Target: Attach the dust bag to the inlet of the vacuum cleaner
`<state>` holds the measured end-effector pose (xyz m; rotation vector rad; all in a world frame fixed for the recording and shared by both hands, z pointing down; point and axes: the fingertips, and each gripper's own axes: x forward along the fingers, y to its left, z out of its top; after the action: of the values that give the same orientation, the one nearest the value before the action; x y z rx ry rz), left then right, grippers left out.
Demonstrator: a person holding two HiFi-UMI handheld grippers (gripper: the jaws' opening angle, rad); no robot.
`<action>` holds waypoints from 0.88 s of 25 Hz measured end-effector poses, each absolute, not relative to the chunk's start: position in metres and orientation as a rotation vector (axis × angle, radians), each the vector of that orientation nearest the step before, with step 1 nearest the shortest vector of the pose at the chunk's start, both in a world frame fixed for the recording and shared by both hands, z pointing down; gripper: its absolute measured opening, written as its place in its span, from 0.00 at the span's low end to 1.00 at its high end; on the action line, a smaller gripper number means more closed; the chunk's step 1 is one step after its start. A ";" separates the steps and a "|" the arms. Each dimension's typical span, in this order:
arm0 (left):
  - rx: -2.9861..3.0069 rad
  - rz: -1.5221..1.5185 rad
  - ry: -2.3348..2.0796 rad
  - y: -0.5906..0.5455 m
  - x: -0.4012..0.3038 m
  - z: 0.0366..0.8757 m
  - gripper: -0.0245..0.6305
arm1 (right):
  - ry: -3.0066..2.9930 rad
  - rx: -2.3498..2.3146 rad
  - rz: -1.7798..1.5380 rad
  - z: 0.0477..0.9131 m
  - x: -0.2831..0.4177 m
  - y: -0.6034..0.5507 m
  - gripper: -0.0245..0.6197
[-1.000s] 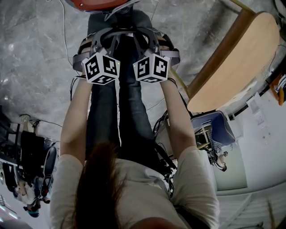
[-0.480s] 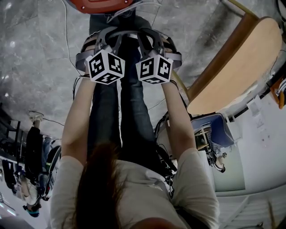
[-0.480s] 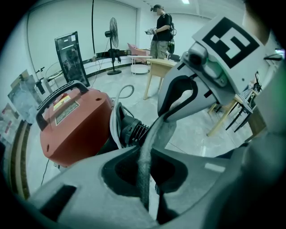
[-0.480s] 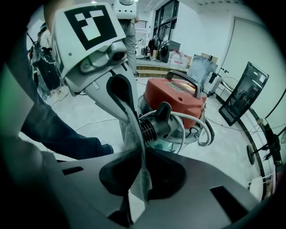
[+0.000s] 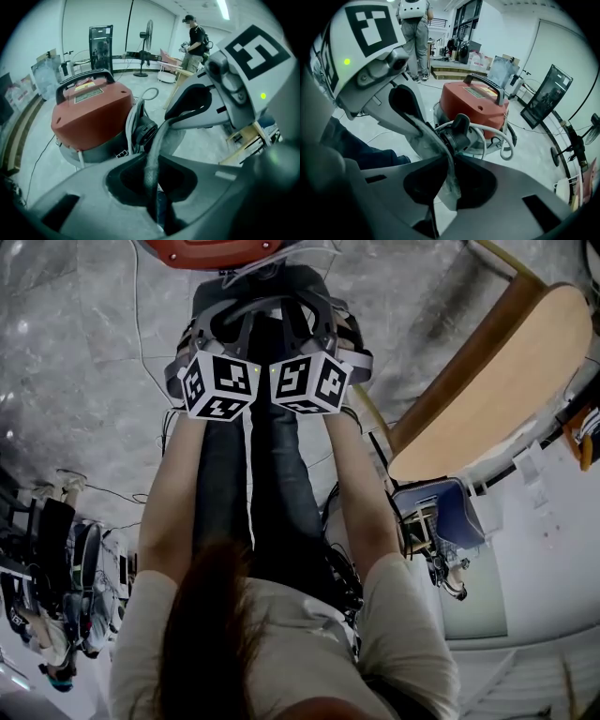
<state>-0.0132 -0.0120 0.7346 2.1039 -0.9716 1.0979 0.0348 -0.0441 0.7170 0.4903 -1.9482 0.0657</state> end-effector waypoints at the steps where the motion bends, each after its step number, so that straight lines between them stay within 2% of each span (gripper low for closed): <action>1: 2.100 1.095 -0.975 -0.013 -0.013 0.734 0.10 | -1.952 0.494 0.072 0.716 0.035 -0.045 0.12; 13: 2.183 1.135 -0.909 -0.029 -0.005 0.728 0.12 | -1.978 0.669 0.213 0.715 0.050 -0.041 0.12; 22: 2.114 1.017 -0.998 -0.020 -0.008 0.726 0.12 | -1.938 0.507 0.038 0.714 0.041 -0.050 0.12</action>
<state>-0.0080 -0.0198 0.7265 2.1144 -0.9980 1.0173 0.0407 -0.0503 0.7143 0.5071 -1.9375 0.0379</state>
